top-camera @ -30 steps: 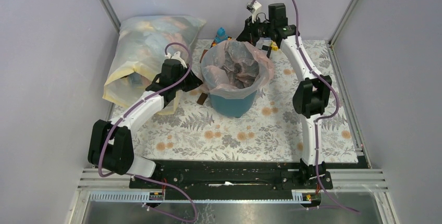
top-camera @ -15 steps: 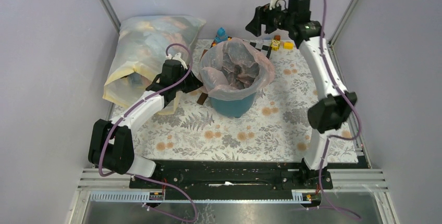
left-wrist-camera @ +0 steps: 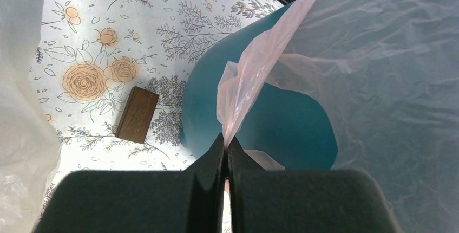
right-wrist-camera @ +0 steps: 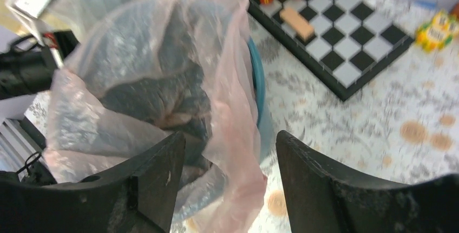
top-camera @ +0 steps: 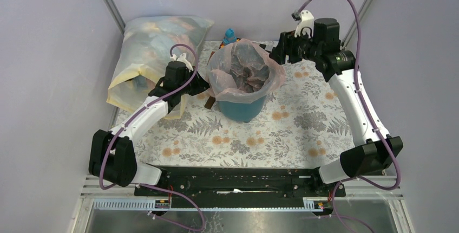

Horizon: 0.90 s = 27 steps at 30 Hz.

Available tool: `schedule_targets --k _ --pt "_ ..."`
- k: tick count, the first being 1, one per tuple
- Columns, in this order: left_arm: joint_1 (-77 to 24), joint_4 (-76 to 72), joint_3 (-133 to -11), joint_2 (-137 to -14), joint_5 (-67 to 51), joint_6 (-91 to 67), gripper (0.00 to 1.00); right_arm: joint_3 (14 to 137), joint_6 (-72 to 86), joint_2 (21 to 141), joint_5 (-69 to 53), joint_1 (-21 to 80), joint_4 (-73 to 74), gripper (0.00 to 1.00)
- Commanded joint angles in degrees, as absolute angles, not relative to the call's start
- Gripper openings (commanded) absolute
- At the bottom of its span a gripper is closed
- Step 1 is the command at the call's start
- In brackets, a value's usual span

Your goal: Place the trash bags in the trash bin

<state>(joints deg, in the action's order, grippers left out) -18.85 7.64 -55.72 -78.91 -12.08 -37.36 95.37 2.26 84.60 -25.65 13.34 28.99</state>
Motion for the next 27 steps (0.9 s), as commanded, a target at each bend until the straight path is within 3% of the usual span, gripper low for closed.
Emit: schedule_targets --k 1,6,14,17,27 --pt "-18.5 6.5 -56.0 -76.7 -13.3 -37.0 0.0 91.9 3.4 82.5 -22.4 13.3 33.3 0.67" --pt "-18.5 6.5 -55.8 -76.7 -13.1 -36.8 0.0 91.1 3.5 83.0 -19.5 13.3 35.1 0.52" --pt "-18.5 7.0 -55.8 -77.0 -11.7 -36.0 0.0 92.1 4.6 83.1 -18.9 13.2 34.2 0.04" --pt "-18.5 7.5 -55.7 -77.3 -10.6 -35.7 0.0 91.5 5.7 82.5 -13.7 13.3 32.5 0.0" --pt "-18.5 6.6 -54.7 -79.4 -9.7 -35.3 0.0 91.2 9.9 89.5 -0.4 11.3 30.1 0.0"
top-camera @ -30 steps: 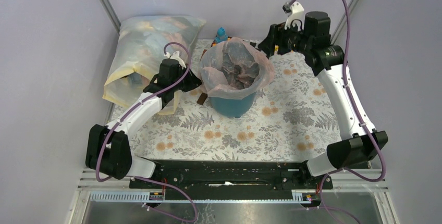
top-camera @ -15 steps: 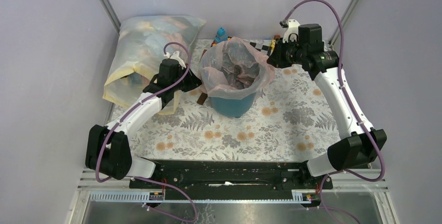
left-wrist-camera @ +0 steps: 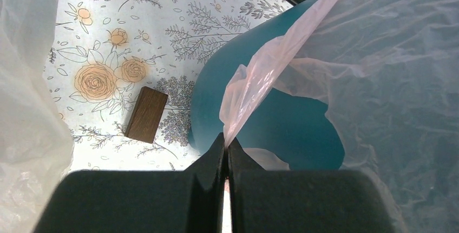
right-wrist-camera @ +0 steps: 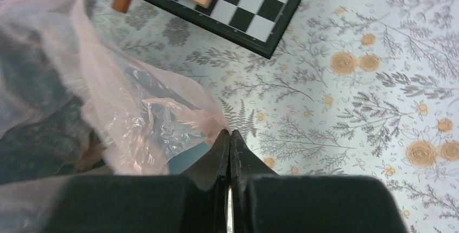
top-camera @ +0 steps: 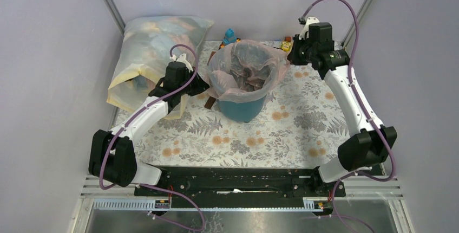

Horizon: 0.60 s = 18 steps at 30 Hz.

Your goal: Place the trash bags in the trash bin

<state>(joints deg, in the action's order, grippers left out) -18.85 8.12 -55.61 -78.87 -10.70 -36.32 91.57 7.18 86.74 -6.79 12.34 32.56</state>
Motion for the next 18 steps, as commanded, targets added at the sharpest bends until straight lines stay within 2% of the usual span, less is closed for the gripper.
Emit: schedule_targets --k 1,18 --pt "-18.5 6.5 -54.5 -79.7 -9.6 -35.3 0.0 90.0 10.3 90.0 -0.3 11.1 29.0 0.0" --pt "-18.5 2.0 -50.5 -83.1 -12.0 -36.2 0.0 68.4 17.9 89.7 -12.5 11.0 13.5 0.0"
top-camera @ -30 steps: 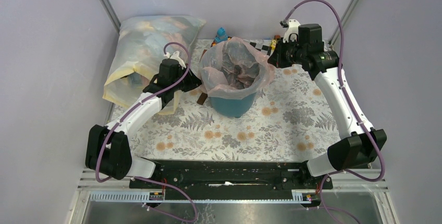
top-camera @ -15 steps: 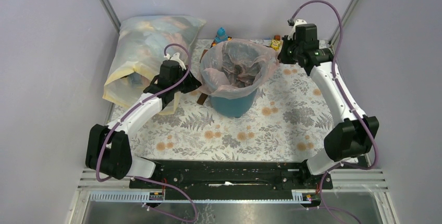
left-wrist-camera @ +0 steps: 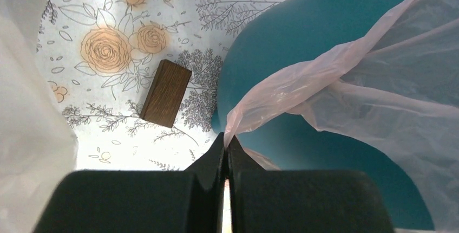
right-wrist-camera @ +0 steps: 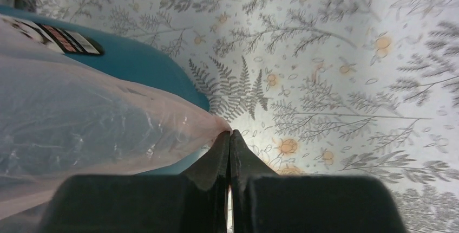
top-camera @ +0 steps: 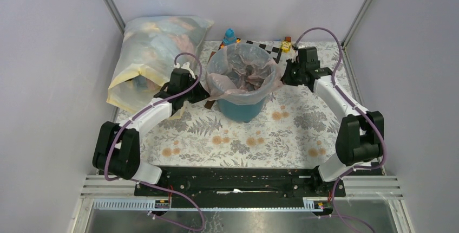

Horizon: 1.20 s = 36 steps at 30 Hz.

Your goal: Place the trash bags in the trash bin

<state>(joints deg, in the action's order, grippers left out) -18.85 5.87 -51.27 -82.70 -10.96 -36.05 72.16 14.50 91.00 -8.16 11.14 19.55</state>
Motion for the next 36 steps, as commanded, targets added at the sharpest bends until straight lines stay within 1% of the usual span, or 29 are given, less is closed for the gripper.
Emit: schedule_targets --k 1,11,17,20,21,22,24,25,28,30,31,36 --pt "-18.5 1.8 -50.5 -83.2 -12.2 -36.3 0.0 67.4 18.3 89.9 -13.2 11.0 12.7 0.0" --pt "-18.5 -1.3 -50.5 -83.3 -15.0 -37.2 0.0 61.5 20.5 90.1 -21.0 11.0 8.2 0.0" --pt "-18.8 -3.7 -50.2 -85.6 -16.5 -38.0 0.0 56.8 22.6 91.1 -24.5 11.0 4.2 0.01" --pt "-19.2 -4.2 -50.2 -86.6 -16.5 -38.1 0.0 55.6 22.2 91.0 -23.5 11.1 3.9 0.07" --pt "-19.2 -4.2 -50.2 -86.7 -16.3 -37.9 0.0 55.6 21.9 90.6 -22.7 11.0 4.3 0.09" --pt "-19.2 -3.8 -50.2 -86.5 -15.8 -37.7 0.01 56.2 21.2 90.1 -21.8 11.1 5.4 0.14" --pt "-19.2 -1.4 -50.9 -85.2 -12.9 -36.8 0.07 57.7 19.8 88.2 -18.4 11.0 8.3 0.26" --pt "-19.2 -0.3 -51.2 -84.2 -10.8 -36.2 0.12 58.4 19.3 86.9 -16.4 11.0 9.7 0.3" --pt "-19.2 3.2 -51.2 -80.2 -5.3 -35.2 0.32 61.8 17.2 83.0 -9.1 11.1 14.9 0.37" --pt "-19.2 5.2 -51.2 -77.7 -3.4 -34.8 0.48 64.9 15.8 80.8 -5.3 11.1 19.7 0.41" --pt "-19.2 6.1 -51.3 -76.5 -2.9 -34.8 0.53 66.6 15.3 80.2 -4.0 11.1 21.7 0.42" --pt "-19.2 10.3 -52.0 -70.2 -1.3 -34.5 0.64 74.3 14.0 77.5 -2.1 11.1 29.0 0.45"
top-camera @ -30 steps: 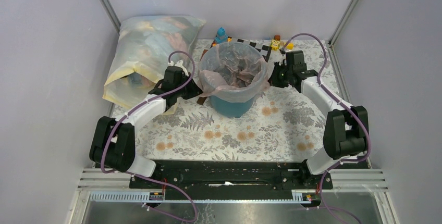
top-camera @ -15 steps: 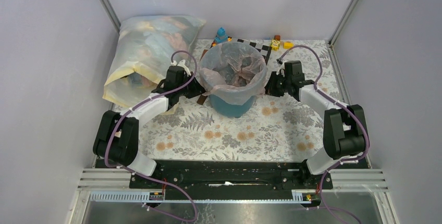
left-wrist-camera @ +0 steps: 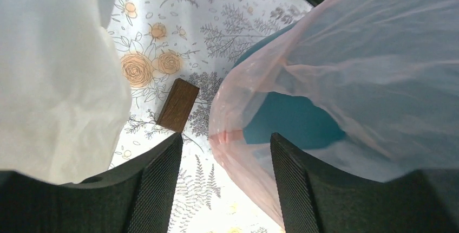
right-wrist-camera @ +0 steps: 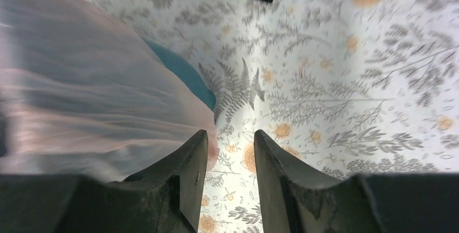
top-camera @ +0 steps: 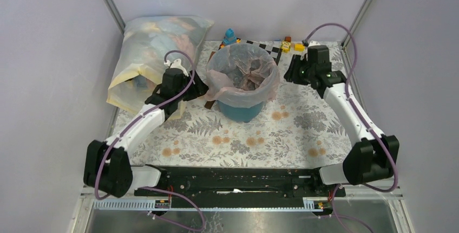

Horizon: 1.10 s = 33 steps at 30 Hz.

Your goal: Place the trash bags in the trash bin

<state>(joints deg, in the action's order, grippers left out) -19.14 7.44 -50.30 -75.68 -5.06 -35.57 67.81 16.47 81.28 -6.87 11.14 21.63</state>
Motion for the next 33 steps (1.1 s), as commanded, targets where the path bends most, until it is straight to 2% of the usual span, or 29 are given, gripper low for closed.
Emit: schedule_targets --k 1,3,5,13,16,19,22,27,33 --pt "-19.2 11.3 -52.3 -68.9 -1.0 -34.5 0.67 75.8 13.9 76.9 -1.8 11.3 30.0 0.45" --pt "-19.2 12.8 -52.8 -66.5 -0.5 -34.6 0.76 78.8 13.5 76.1 -1.5 12.1 31.7 0.45" --pt "-19.3 13.6 -53.1 -64.5 -1.6 -35.2 0.8 82.9 12.7 76.3 -1.7 13.7 33.6 0.44" --pt "-19.5 14.5 -54.1 -58.6 -6.4 -35.8 0.83 104.8 9.5 88.5 2.6 28.6 42.9 0.44" --pt "-19.5 14.5 -54.0 -56.9 -7.6 -35.4 0.83 109.9 8.7 93.6 3.3 33.4 44.3 0.41" --pt "-19.5 14.6 -53.7 -55.4 -7.8 -34.8 0.83 113.9 8.2 99.0 3.8 36.5 45.8 0.3" --pt "-19.5 14.7 -53.6 -54.6 -7.7 -34.2 0.82 118.1 8.3 105.0 5.0 38.5 49.0 0.0" --pt "-19.5 14.6 -53.6 -54.7 -8.7 -33.9 0.82 119.2 8.2 110.0 5.9 39.8 51.6 0.0" --pt "-19.5 12.7 -52.7 -56.9 -10.9 -34.6 0.82 112.1 8.2 110.2 6.3 40.5 50.4 0.0"
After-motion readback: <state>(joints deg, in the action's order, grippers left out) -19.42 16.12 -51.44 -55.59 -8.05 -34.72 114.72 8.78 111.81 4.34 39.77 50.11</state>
